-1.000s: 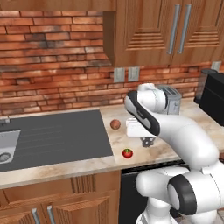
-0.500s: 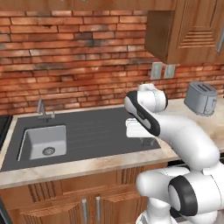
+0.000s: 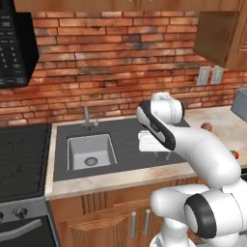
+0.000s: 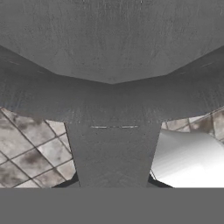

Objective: Place the pan on the rear left burner on the stove. Then place the tomato and the onion in the pan and turn on the rear left burner.

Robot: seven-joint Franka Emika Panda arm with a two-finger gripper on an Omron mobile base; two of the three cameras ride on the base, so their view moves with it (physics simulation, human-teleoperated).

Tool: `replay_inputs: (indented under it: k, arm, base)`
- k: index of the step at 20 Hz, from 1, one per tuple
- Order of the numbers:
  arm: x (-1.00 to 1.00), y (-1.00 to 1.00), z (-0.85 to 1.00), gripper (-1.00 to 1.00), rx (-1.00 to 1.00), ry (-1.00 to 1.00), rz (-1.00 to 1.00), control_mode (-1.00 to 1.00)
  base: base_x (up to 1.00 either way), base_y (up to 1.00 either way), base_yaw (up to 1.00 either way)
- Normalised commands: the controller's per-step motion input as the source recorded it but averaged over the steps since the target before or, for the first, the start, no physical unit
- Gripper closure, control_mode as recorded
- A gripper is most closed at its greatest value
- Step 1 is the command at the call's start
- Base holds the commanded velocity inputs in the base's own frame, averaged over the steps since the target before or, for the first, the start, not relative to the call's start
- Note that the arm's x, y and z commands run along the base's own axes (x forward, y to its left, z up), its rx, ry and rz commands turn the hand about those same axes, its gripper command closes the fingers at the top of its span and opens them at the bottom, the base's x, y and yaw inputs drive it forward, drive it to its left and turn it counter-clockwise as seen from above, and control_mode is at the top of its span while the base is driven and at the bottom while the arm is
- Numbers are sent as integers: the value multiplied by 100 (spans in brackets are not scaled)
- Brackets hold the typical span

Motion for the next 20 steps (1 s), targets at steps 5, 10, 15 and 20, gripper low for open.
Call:
replay_inputs:
  k: [5, 10, 15, 20]
  arm:
    - [0, 0, 0, 100, 0, 0, 0, 100]
    - [0, 0, 0, 100, 0, 0, 0, 100]
    - [0, 0, 0, 100, 0, 0, 0, 100]
    - [0, 0, 0, 100, 0, 0, 0, 100]
  base:
    - [-2, 70, 0]
    - [-1, 73, 0]
    - [0, 76, 0]
    - [0, 78, 0]
